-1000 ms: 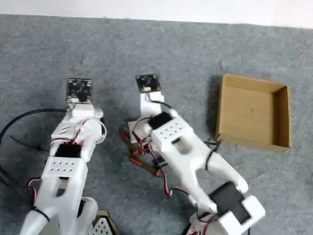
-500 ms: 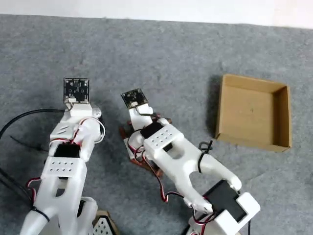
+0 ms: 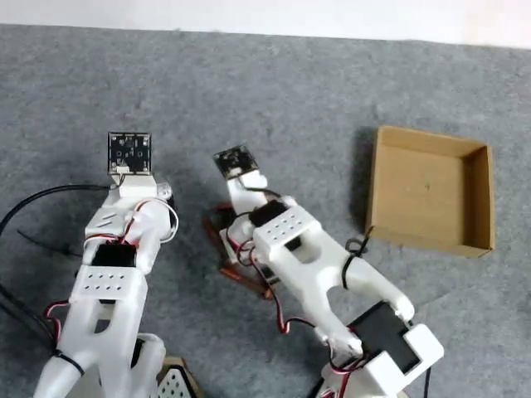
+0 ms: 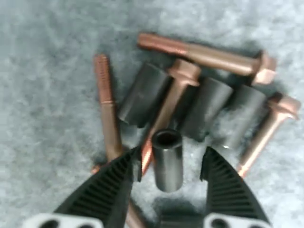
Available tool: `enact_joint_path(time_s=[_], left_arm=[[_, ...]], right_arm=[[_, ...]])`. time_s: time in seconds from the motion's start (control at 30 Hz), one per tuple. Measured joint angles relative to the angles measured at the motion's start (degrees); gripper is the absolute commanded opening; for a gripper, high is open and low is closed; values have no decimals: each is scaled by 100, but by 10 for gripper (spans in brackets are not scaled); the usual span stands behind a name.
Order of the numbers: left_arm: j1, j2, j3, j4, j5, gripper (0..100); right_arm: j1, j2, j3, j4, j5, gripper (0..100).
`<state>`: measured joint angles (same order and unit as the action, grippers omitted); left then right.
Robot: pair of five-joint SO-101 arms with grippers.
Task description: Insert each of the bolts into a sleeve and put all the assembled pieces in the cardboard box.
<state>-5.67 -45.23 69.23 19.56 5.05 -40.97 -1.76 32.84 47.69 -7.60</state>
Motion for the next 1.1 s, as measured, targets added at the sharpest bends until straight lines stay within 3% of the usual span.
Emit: enact_joint_path(time_s=[0.7, 0.9, 1.1], left_arm=[[0, 0, 0, 0, 0, 10], [0, 0, 0, 0, 0, 10], [0, 0, 0, 0, 0, 10]], right_arm=[[79, 413, 105, -62, 9, 151], [105, 413, 105, -88, 9, 12], [149, 422, 105, -97, 378, 5]])
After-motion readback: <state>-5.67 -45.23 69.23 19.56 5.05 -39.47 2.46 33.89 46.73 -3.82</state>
